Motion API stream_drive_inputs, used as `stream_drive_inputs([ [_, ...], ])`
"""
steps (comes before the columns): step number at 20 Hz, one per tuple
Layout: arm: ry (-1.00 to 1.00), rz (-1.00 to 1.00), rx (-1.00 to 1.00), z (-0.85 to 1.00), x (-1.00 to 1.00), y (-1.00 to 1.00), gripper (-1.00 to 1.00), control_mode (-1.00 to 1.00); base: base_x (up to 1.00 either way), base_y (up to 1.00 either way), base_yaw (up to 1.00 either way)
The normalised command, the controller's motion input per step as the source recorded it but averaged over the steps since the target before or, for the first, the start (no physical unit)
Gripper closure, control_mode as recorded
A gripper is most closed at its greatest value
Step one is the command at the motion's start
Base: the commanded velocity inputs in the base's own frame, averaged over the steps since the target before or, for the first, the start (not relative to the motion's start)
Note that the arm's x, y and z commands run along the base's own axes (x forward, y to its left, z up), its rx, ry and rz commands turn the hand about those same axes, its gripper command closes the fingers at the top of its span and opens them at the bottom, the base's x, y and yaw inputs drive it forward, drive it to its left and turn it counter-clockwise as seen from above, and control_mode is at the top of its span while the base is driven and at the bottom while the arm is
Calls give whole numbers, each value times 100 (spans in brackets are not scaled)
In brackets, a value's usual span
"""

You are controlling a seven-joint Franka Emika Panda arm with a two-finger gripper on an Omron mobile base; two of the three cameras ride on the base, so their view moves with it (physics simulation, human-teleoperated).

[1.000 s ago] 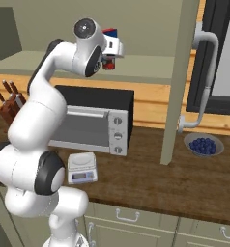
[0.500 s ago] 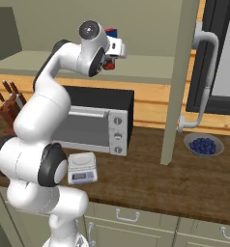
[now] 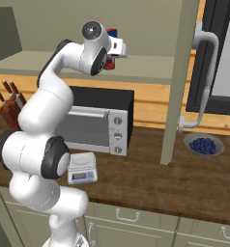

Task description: Pick the canned food and place it on the digital scale for weighing, and close the cabinet.

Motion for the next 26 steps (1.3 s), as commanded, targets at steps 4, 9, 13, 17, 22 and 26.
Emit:
stream_drive_inputs([
  [4, 0, 1, 0, -5, 15, -3, 100, -100, 0, 0, 0],
  [9, 0, 2, 0, -7, 2, 0, 100, -100, 0, 0, 0],
  [13, -2, 1, 0, -6, -6, 0, 100, -100, 0, 0, 0],
  [17, -16, 4, 0, 3, -80, 14, 100, -100, 0, 0, 0],
  [22, -18, 5, 0, 41, -100, 24, 100, -100, 0, 0, 0],
  [26, -11, 8, 4, 17, -100, 16, 100, -100, 0, 0, 0],
])
